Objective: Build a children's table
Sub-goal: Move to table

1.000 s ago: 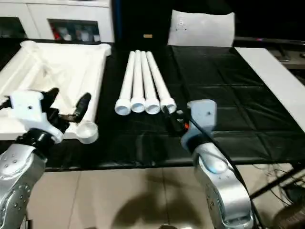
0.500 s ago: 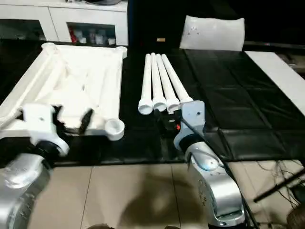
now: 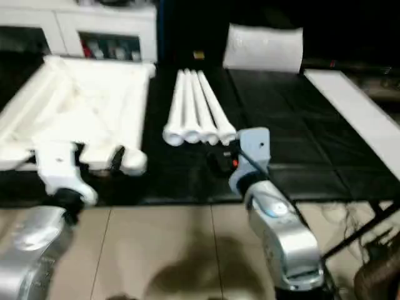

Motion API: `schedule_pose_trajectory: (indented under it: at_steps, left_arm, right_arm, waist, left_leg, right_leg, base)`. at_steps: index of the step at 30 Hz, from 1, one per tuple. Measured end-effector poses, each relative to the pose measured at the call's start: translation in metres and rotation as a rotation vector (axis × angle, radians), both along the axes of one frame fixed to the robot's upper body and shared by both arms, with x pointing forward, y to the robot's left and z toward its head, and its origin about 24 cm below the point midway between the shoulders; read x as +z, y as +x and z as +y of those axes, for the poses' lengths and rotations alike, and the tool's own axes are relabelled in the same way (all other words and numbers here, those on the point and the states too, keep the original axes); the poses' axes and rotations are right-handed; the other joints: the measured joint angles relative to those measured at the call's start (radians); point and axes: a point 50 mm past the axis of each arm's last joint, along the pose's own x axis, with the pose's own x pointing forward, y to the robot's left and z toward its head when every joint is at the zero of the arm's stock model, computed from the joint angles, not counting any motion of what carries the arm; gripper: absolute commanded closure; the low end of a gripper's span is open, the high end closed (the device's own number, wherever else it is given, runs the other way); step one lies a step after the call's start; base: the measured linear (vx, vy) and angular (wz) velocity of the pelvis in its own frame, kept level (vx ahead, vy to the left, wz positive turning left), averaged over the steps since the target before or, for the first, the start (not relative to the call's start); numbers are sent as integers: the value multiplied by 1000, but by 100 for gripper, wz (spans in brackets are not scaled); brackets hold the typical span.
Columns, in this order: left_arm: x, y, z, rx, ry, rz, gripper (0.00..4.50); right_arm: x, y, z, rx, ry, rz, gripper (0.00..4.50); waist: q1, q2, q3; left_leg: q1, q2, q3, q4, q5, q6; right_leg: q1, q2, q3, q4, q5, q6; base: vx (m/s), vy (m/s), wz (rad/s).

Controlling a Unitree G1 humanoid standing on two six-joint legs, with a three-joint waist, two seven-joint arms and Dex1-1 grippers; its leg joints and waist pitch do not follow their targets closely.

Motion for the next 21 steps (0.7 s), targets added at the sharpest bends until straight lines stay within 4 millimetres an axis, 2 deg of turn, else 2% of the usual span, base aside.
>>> schedule_pose_trajectory:
  at_steps: [2,4,7,8,9,10,11,12,13,14,15,16,17,18,20,21]
  left_arm:
    - [0,0,2,6,20,-1,4]
    - [1,0,5,17,28,-4,4]
    - [2,0,9,36,31,-6,4]
    - [3,0,10,43,31,-10,4]
    - [4,0,11,44,32,-16,4]
    - [5,-1,10,42,32,-21,4]
    - [5,-1,10,41,32,-22,4]
    - [6,-2,10,42,34,-26,4]
    - [7,-3,11,42,35,-29,4]
    - [8,-3,11,41,36,-33,4]
    - [6,-4,12,45,36,-27,4]
    - [5,-5,14,53,42,-22,4]
    - [6,-5,16,60,47,-23,4]
    - [7,-4,17,65,53,-29,4]
    - [8,-3,16,52,52,-33,4]
    - [8,-3,13,35,51,-35,4]
  right_arm:
    - [-1,-1,1,18,2,8,0]
    - [-1,-1,3,38,6,9,0]
    - [-2,-3,13,81,12,12,0]
    - [-1,-3,15,98,13,11,0]
    - [-1,-3,16,104,15,10,0]
    - [-1,-3,16,119,10,11,0]
    - [-2,-4,16,129,4,11,0]
    - [-2,-4,19,145,-6,10,0]
    - [-2,-5,20,153,-5,10,0]
    - [-2,-5,22,160,-1,8,0]
    - [-1,-5,25,168,6,5,0]
    - [0,-4,28,175,19,1,0]
    - [1,-5,30,179,21,-2,0]
    - [1,-4,29,176,17,-5,0]
    - [1,-3,25,161,3,-11,0]
    - [2,-3,23,149,-7,-17,0]
  waist:
    - [1,4,-1]
    - [1,4,0]
    - [1,0,0]
    - [7,-1,1]
    - [6,0,2]
    - [5,2,3]
    - [6,3,4]
    - [12,7,8]
    - [19,11,11]
    - [22,12,15]
    - [29,14,20]
    - [30,19,24]
    - [29,18,25]
    - [24,14,24]
    - [12,7,17]
    - [11,6,14]
  left_leg:
    - [-4,12,0,-15,28,-34]
    - [-5,25,0,-16,56,-35]
    - [0,28,3,-17,55,-35]
    - [-8,25,-1,-18,55,-34]
    - [-11,23,-10,-18,54,-33]
    - [-12,18,-25,-20,54,-31]
    - [-12,15,-32,-21,53,-30]
    - [-8,14,-46,-21,50,-26]
    - [-6,14,-52,-21,49,-24]
    - [12,18,-47,-21,44,-21]
    - [23,24,-36,-20,39,-23]
    - [35,24,-32,-18,33,-23]
    - [46,22,-28,-20,27,-23]
    - [57,20,-26,-20,22,-22]
    - [65,21,-19,-22,13,-24]
    - [60,23,-13,-24,12,-24]
  right_leg:
    - [-10,9,-6,0,3,-8]
    - [-10,20,-10,0,9,-21]
    - [-8,20,-12,-7,9,-22]
    - [-3,16,-19,-10,9,-23]
    - [2,13,-29,-15,8,-23]
    - [13,6,-48,-25,8,-23]
    - [20,2,-61,-31,7,-23]
    - [46,-4,-85,-45,1,-22]
    - [61,-7,-99,-52,-3,-19]
    - [71,-13,-111,-59,-10,-16]
    - [83,-13,-109,-61,-16,-11]
    - [97,-13,-104,-61,-23,-11]
    - [105,-11,-94,-60,-30,-10]
    - [114,-3,-75,-59,-33,-11]
    - [123,-1,-67,-62,-40,-9]
    - [128,0,-65,-66,-39,-11]
  base:
    - [8,-118,-12]
    - [19,-54,-6]
    - [34,4,0]
    - [0,0,0]
    - [20,16,23]
    - [20,16,23]
    - [47,13,46]
    - [57,9,52]
    - [57,9,52]
    - [37,14,47]
    - [51,27,25]
    - [51,27,25]
    - [104,29,1]
    - [109,14,-5]
    - [117,6,-8]
    - [117,-1,-8]
